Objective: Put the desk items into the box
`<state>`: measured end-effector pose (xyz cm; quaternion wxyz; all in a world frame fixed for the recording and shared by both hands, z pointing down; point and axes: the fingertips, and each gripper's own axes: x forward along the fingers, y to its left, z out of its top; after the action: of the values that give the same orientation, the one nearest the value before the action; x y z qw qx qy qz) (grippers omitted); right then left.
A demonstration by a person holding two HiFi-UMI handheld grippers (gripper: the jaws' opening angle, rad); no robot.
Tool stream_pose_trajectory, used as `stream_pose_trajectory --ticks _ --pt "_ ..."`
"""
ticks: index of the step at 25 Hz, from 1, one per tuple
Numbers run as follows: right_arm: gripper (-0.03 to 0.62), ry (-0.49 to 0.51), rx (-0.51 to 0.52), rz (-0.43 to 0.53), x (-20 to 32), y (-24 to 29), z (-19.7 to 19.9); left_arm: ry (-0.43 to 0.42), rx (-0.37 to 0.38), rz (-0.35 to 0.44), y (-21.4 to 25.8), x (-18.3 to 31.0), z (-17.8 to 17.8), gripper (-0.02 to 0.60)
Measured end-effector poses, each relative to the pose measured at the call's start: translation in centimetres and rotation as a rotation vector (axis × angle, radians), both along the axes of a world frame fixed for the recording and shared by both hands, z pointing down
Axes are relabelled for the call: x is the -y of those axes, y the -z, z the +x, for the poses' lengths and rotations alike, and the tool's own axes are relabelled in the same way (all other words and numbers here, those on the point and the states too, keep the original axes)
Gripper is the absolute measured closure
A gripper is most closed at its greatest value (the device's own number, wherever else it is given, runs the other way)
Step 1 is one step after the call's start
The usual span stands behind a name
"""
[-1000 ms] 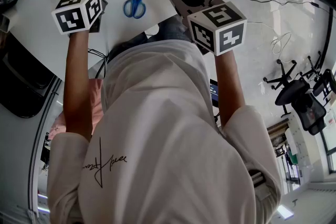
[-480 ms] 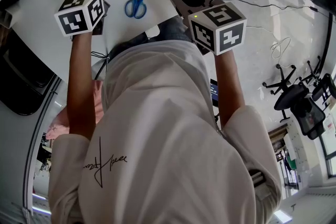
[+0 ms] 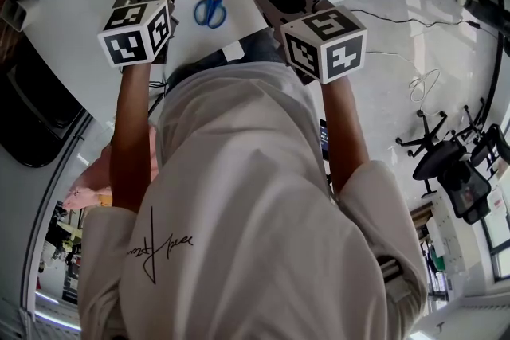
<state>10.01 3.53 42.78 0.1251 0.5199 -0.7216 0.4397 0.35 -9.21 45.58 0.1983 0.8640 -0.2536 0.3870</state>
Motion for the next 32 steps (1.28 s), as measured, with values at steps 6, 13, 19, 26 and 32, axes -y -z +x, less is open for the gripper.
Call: stream_pose_trajectory --ticks 6,13,19,26,32 --pt "0.568 0.027 -0.027 0.012 -0.4 0.3 -0.8 0.030 -0.013 -0.008 0.4 -2.0 -1.0 0.517" --pt "0.568 0.046 -0.033 0.036 -0.6 1.0 -1.8 0.091 -0.040 -0.026 0.6 -3.9 -2.9 0.518" --pt "0.568 0.067 -0.047 0.062 -0.7 1.7 -2.6 0.143 -0.060 -0.030 0.8 -5.4 -4.3 0.525" --pt "0.568 0.108 -0.046 0.082 -1.1 2.3 -3.6 0.177 -0.078 -0.039 1.2 -7.1 -5.1 0.528" --pt "0.568 0.136 -0.047 0.099 -1.3 2.7 -3.8 0.205 -0.092 -0.037 1.7 -8.4 -5.6 0.529"
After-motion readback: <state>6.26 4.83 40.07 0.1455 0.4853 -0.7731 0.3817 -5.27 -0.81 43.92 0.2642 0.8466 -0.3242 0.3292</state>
